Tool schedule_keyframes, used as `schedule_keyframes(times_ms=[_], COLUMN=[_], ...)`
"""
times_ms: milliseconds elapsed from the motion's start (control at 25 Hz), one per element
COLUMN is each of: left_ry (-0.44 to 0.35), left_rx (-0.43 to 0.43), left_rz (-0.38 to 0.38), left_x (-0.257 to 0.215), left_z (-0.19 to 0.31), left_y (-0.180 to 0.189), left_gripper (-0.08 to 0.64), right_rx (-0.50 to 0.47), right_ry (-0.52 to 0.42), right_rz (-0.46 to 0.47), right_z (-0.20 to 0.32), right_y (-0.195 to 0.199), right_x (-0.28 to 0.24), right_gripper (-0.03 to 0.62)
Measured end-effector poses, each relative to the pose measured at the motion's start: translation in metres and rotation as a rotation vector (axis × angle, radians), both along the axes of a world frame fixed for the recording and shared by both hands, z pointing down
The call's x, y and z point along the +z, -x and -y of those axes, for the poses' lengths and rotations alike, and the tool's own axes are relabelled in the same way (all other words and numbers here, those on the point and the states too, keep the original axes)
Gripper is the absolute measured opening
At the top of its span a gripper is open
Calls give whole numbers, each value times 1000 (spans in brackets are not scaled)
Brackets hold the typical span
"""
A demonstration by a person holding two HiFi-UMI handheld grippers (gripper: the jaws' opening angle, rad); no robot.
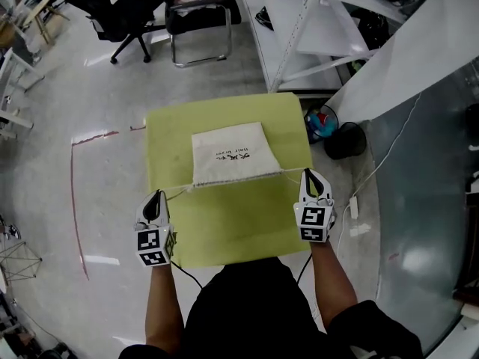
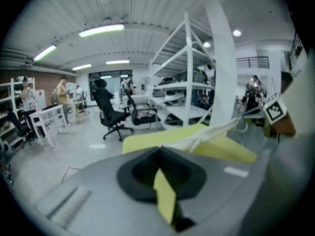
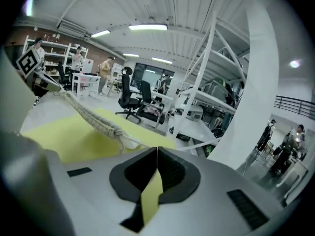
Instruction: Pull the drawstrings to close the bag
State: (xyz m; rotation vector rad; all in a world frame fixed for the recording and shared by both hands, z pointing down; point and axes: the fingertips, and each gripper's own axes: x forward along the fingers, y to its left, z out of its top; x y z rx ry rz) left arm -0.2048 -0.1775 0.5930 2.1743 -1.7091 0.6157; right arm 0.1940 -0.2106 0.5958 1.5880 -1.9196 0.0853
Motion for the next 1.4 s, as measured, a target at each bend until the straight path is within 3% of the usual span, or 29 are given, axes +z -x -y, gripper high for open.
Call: schedule_keyframes(times_ms=[240,760,1040,1280,1400], left_ry=[-132,-278,-318,-375,-386], left_rx=[-23,-115,-195,-221,-240], left_rz=[-18,-157,-331,-349,-416], left_x=[-64,-130,-146,-164,-169], left_z=[9,2,3,2,3], left_y=[16,54,84,101,108], left_gripper=[6,6,6,6,6], right_rx=[54,203,266,329,351], right_ry=[-120,-269,-327,-395,-424], right_rz=[34,92,154,208,238], right_z=[6,5,13,19,22], right_y=[-5,-40,-56,-73,-83], right_x=[-65,-145,-170,-196,-208], right_gripper=[11,11,11,11,11])
